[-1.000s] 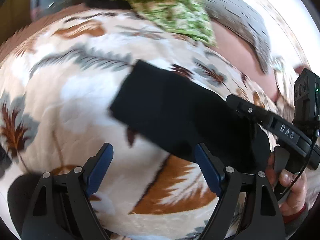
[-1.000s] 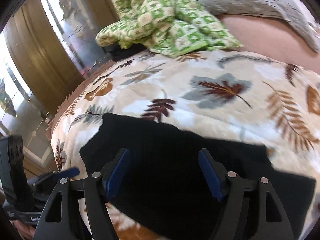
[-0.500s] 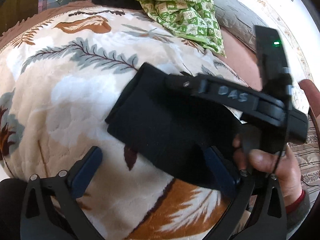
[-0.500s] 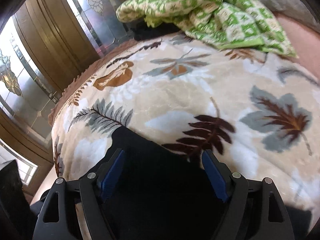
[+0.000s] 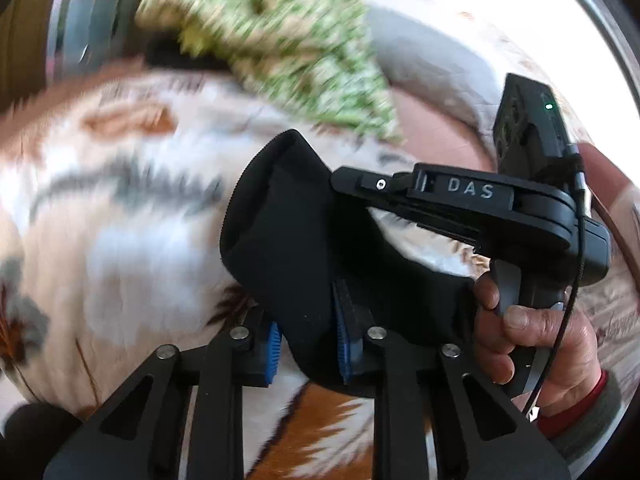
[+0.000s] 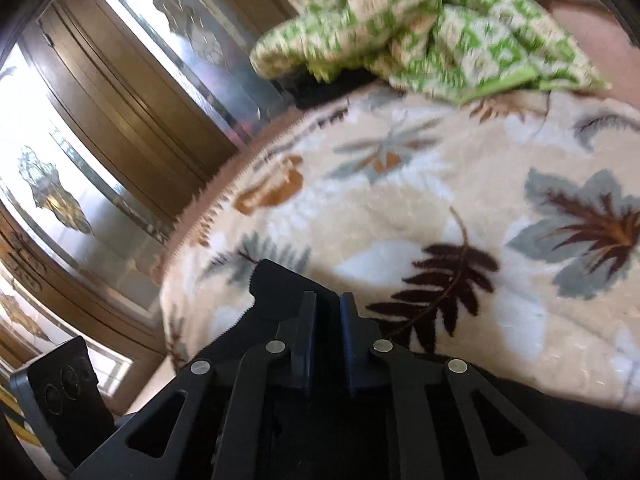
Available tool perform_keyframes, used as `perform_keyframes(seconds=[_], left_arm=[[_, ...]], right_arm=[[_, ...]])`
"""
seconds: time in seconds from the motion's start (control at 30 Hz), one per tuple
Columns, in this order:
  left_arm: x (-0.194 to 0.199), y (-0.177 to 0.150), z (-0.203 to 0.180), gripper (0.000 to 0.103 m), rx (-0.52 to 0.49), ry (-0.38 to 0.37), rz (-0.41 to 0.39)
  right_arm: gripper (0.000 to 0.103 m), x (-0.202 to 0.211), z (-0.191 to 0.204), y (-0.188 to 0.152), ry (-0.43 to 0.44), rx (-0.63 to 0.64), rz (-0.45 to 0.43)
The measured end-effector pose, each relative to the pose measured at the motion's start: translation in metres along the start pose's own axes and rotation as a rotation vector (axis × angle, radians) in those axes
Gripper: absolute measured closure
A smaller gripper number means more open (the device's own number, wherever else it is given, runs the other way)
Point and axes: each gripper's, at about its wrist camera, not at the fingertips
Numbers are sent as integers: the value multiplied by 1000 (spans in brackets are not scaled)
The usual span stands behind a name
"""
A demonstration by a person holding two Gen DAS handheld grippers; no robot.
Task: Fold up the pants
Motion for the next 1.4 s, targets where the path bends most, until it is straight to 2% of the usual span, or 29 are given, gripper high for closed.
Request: perform_keyframes(seconds=[0.1, 0.13, 0.2, 0.3, 0.4, 0.43, 0.47, 0.5, 0.53, 0.57, 0.63, 0.7, 0.77, 0.83, 1.0, 1.1, 1.13, 1.17, 1.23, 1.3, 1.4], left_arm=[[20, 4, -38, 88, -119, -49, -66], [23, 3, -51, 88, -152, -62, -77], [27, -1, -79, 90, -230, -103, -91], [15, -15, -116, 90, -317, -162, -46], [-10, -38, -143, 90, -370, -175, 25], [-18, -44, -147, 90, -375, -182, 52], [-25, -50, -150, 90, -384, -186, 78], [-34, -58, -153, 90, -402, -185, 117], [-40, -65, -154, 86, -408, -174, 141], [-42, -69, -153, 83, -406, -173, 153], [-39, -72, -152, 53, -408, -216, 180], [-28, -71, -152, 40, -421, -264, 179], [-10, -72, -152, 39, -472, -272, 148], [-1, -71, -146, 38, -506, -242, 131], [9, -53, -106, 38, -464, -135, 95], [-2, -42, -86, 38, -409, -58, 100], [-6, -40, -82, 38, -396, -49, 106], [-8, -36, -78, 38, -372, -44, 112], [-8, -31, -77, 38, -358, -42, 98], [-5, -28, -81, 38, -361, -47, 77], [-3, -21, -92, 38, -371, -65, 47]], right_arm=[[93, 41, -6, 3, -8, -22, -76], [96, 59, -11, 3, -17, -37, -105], [97, 94, -19, -3, -45, -75, -163], [92, 135, -32, -18, -111, -118, -209], [87, 165, -52, -42, -167, -199, -200], [72, 173, -60, -52, -184, -236, -199], [52, 182, -68, -63, -206, -274, -204], [44, 191, -78, -75, -221, -318, -216], [37, 198, -87, -86, -221, -363, -235], [37, 202, -96, -96, -208, -409, -250], [37, 205, -110, -116, -158, -492, -259], [37, 200, -114, -126, -152, -529, -229], [36, 190, -113, -129, -156, -532, -202], [34, 180, -112, -131, -136, -541, -178], [27, 157, -103, -129, -92, -521, -148], [27, 137, -93, -123, -87, -486, -110], [30, 132, -89, -121, -101, -460, -100], [52, 129, -85, -120, -119, -438, -98], [86, 129, -75, -117, -154, -395, -99], [88, 142, -68, -116, -138, -374, -139], [88, 175, -55, -115, -161, -319, -204]])
Point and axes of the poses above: each gripper's, at about its wrist camera, not at the fingertips, and x roughly against the way its jaws point, z to its left, y to its top, and after that the axes turned 5 degrees about x, right-handed
